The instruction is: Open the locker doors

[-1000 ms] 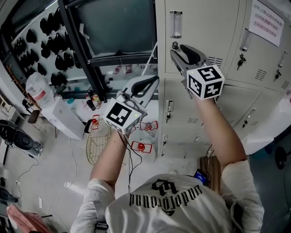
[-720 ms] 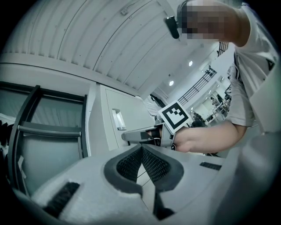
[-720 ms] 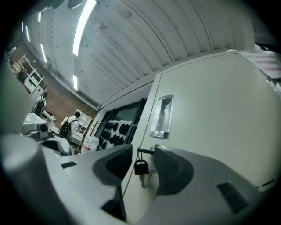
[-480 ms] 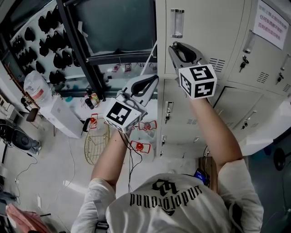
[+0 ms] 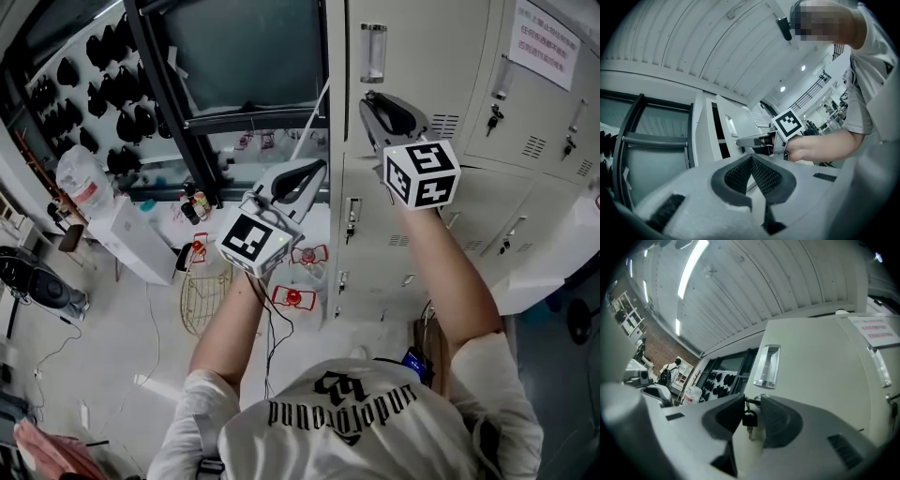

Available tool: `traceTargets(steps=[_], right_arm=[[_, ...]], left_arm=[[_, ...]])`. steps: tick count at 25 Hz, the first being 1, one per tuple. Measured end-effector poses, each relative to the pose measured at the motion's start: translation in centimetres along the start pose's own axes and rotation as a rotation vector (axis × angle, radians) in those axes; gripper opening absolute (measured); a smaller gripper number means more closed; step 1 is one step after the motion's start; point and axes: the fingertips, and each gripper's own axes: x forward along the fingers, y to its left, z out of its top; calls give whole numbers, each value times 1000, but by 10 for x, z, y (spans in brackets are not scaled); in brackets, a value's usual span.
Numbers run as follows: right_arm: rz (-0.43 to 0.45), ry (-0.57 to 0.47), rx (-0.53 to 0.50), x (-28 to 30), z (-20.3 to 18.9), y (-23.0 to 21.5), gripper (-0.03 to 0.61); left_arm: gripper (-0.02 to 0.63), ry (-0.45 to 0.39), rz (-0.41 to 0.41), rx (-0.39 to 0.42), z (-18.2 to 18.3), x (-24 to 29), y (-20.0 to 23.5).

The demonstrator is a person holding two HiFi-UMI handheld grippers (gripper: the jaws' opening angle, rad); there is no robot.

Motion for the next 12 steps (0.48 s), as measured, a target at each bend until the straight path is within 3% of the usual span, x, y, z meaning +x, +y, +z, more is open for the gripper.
traceTargets(steps=[12], right_arm=[[-34,-26,28,-104,34,-3,104]], left_arm=[[6,-19,-106,-35,25,-16,-76]])
